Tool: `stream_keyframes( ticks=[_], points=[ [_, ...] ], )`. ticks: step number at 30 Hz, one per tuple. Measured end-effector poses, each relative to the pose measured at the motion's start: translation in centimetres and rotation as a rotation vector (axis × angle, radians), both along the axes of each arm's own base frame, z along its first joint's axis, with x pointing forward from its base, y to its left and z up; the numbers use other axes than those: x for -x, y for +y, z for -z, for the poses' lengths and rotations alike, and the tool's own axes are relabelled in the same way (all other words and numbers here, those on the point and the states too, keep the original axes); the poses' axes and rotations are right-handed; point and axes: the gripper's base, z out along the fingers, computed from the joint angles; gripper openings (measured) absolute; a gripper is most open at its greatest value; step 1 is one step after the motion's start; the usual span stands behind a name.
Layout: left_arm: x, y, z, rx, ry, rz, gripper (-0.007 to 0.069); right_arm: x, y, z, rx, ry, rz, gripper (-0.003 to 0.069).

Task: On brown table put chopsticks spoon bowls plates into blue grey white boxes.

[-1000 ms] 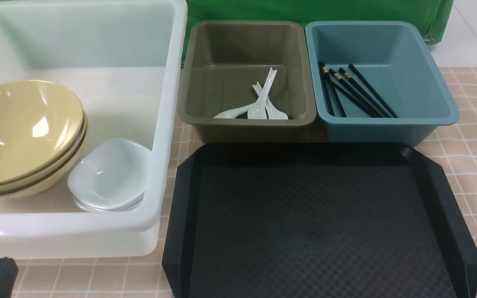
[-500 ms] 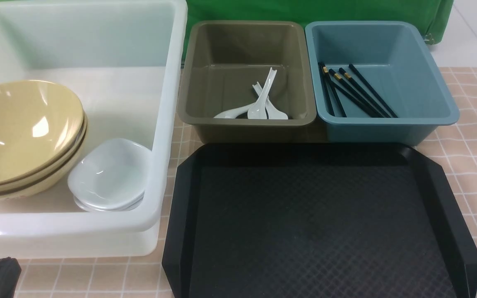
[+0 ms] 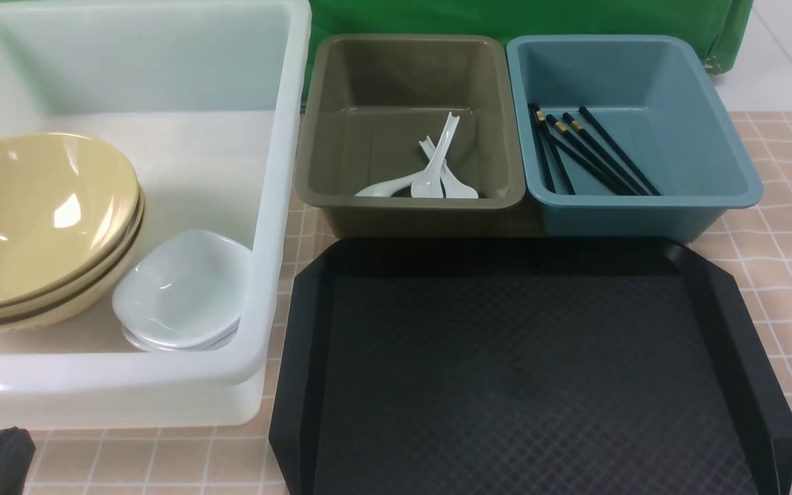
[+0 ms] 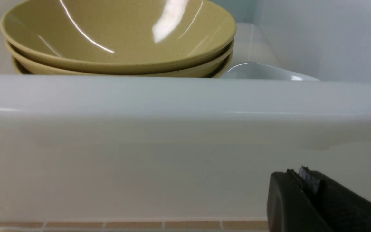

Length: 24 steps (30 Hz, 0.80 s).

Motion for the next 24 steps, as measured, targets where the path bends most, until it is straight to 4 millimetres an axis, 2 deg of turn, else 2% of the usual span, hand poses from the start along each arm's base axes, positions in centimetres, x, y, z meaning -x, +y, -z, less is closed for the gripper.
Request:
stream_keyframes(
  ticks=[24],
  points=[
    [0.00,0.00,0.00,0.000,0.000,0.000,0.0006,0.00,0.00,0.00,0.000,0.000,0.000,0.0137]
  ],
)
